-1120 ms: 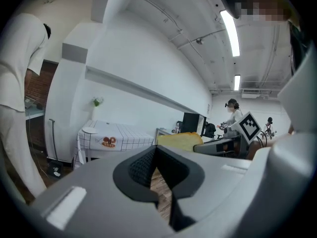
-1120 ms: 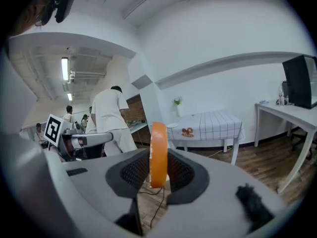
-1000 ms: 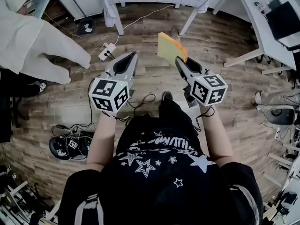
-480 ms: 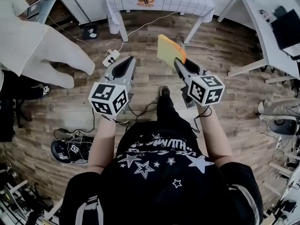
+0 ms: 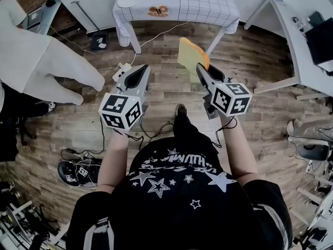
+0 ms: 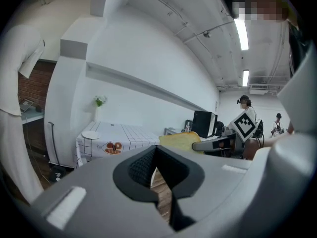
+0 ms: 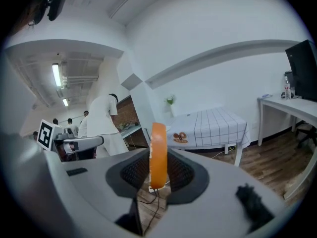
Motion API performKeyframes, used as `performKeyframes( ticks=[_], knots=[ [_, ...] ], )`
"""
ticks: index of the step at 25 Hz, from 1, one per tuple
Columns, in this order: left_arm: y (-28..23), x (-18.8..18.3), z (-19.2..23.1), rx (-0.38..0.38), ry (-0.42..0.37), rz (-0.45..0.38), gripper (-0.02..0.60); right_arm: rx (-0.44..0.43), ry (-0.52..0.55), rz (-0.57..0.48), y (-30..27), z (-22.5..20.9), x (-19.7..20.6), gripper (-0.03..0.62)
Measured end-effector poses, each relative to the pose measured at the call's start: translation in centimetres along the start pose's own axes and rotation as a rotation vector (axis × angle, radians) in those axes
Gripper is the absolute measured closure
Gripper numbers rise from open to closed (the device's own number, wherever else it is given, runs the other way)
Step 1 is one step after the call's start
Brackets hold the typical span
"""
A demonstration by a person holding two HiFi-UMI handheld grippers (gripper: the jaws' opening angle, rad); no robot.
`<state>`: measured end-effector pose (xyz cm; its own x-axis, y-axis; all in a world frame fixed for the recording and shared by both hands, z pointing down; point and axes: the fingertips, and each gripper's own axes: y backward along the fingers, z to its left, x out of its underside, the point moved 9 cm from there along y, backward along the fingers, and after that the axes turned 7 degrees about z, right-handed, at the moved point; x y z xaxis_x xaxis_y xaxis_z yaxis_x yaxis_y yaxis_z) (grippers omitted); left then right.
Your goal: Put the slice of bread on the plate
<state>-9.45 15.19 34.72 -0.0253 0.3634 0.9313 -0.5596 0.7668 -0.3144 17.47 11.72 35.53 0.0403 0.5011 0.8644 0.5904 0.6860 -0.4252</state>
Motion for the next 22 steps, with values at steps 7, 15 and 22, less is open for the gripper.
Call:
performKeyframes(
  ticks=[7,15,22],
  knots=[
    [-4.6,-2.1,1.1,-0.022,0.008,0.016,0.577,-0.023,-0.006,0.014,-3.0,-4.3,-2.9,0.496],
    [-10.3,-4.3,1.5,-0.04,0.007,0.033,0.577,-0.045,-0.012,0.017,-5.3,-9.5,-5.6,0.496],
    [-14.9,-5.8,1.1,-0.059,0.004,0.037,0.577,-0.059,-0.021,0.015,-6.7,-14.3,-7.7,0.496]
  ],
)
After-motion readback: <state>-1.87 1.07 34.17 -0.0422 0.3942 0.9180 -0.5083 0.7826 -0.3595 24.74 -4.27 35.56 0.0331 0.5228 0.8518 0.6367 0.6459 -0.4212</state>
